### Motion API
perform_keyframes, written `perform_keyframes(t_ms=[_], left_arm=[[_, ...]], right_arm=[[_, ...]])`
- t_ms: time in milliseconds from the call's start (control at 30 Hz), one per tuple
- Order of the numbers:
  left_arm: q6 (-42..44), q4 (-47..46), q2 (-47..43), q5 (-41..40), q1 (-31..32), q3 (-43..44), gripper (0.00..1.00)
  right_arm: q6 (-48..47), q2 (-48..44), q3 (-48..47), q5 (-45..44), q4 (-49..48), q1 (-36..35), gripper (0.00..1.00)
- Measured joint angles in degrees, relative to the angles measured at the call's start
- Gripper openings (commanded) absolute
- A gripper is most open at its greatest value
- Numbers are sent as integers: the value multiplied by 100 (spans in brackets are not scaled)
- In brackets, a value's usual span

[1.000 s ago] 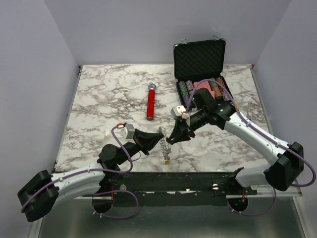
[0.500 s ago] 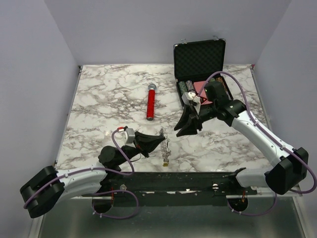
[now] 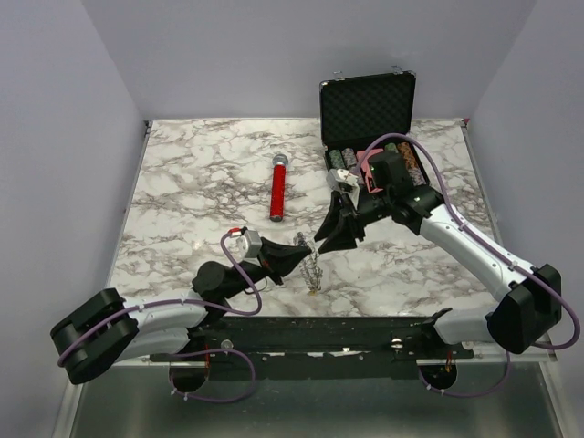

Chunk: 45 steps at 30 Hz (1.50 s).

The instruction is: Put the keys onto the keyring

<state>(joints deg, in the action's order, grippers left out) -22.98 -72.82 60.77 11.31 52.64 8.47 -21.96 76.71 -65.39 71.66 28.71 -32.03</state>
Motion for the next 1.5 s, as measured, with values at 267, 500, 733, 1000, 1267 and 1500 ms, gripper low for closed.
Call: perform_keyframes(t_ms=[267,500,733,1000,1267,1500], left_arm=[[4,-20,170,-190,63,20,0],[7,-35,192,-321,103,20,0],[28,-37,192,-409,133,20,0],[74,-39,192,-492,173,20,0],[90,-39,192,-533,186,20,0],[90,-42,192,-535,199,20,0]], right_arm=[[232,13,234,-173,-254,-17,47],[398,15,376,-260,-474,-24,46],[549,17,535,-310,-686,-35,45],[610,35,608,-354,-813,-92,38],[647,48,625,-463,-855,-131,34],[647,52,645,-481,-894,-140,33]])
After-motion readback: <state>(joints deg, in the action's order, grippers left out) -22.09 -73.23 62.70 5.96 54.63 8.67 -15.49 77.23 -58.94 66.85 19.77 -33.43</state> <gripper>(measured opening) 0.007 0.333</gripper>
